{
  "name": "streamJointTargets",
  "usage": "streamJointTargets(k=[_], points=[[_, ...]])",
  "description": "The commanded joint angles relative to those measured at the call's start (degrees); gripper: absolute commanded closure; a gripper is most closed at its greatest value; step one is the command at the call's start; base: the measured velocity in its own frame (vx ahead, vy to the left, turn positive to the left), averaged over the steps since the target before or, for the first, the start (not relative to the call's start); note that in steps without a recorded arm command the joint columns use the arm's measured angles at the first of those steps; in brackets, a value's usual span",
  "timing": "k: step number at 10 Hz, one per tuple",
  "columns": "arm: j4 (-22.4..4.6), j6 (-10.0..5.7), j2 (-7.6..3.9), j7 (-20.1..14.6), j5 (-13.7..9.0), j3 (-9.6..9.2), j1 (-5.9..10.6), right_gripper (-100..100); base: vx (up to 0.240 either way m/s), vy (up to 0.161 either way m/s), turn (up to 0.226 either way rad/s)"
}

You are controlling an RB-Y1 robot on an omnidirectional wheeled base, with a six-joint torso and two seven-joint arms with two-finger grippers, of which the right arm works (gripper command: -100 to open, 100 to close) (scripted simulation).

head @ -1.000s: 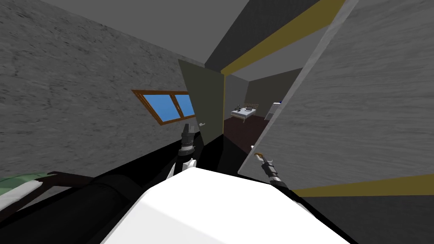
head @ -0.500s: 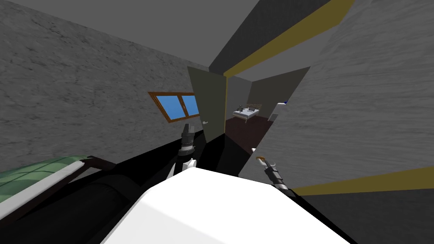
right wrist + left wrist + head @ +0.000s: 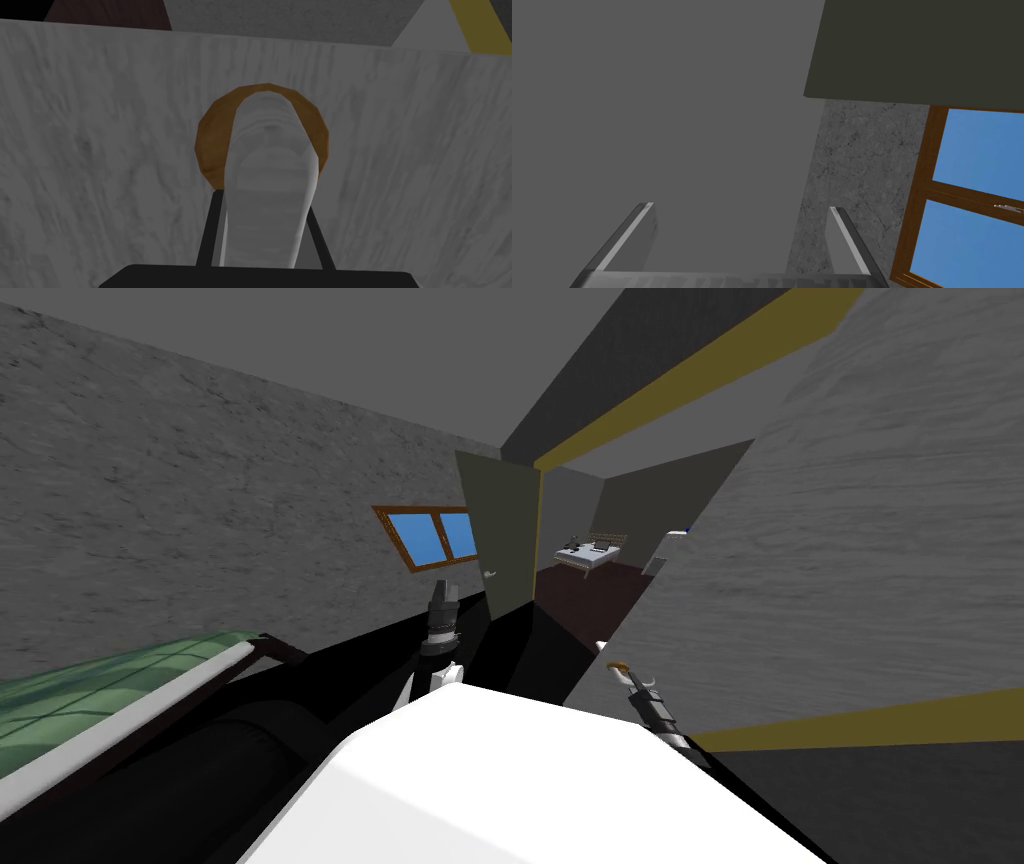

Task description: Pull the door open

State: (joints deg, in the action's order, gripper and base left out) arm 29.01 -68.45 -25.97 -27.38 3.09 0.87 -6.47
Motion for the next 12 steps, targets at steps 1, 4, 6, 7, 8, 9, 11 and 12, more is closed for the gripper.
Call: streamJointTargets(k=[1,4,6,7,8,9,11,12], points=[[-1.7,-1.92,-0.22,-0.08,0.11,0.01,-0.02,100,-0.144,-0.054,0.133],[-2.2,-3.52,-0.53,-0.32,0.23,0.05,-0.93,100,-0.137,-0.052,0.116],[-2.9,-5.78,-0.97,-0.65,0.4,0.11,-2.22,100,-0.162,-0.06,0.182],[-2.9,-5.78,-0.97,-0.65,0.4,0.11,-2.22,100,-0.105,-0.052,0.033],[-2.9,-5.78,-0.97,-0.65,0.4,0.11,-2.22,100,-0.047,-0.006,-0.016],[-3.23,-6.84,-1.18,-0.81,0.48,0.14,-2.83,100,-0.081,-0.024,0.116],[-3.76,-8.54,-1.51,-1.07,0.61,0.18,-3.79,100,-0.147,-0.053,0.189],[-3.76,-8.54,-1.51,-1.07,0.61,0.18,-3.79,100,-0.128,-0.035,0.052]])
